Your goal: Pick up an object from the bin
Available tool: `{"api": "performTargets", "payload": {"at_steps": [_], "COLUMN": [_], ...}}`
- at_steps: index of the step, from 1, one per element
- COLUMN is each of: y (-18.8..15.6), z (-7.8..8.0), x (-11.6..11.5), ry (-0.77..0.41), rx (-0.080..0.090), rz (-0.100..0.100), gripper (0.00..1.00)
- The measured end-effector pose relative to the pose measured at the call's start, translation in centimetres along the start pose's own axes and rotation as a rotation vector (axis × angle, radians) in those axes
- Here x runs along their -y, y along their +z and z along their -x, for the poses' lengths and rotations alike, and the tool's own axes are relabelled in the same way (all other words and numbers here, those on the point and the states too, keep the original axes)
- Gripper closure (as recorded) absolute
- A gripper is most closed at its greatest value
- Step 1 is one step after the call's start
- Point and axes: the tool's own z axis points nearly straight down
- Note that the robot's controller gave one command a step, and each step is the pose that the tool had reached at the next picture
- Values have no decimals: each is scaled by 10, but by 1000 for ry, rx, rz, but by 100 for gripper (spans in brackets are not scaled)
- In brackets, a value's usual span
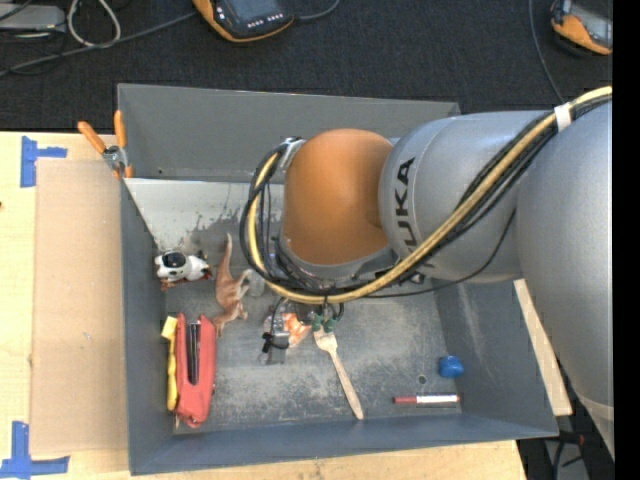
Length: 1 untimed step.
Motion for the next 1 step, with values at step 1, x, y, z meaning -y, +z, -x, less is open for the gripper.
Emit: {"api": "performTargets", "payload": {"at_steps": [1], "y": [-4], "z": [2], "x": [1], "ry": [5], "rx": [7], "rz": [1], "gripper": [0]}}
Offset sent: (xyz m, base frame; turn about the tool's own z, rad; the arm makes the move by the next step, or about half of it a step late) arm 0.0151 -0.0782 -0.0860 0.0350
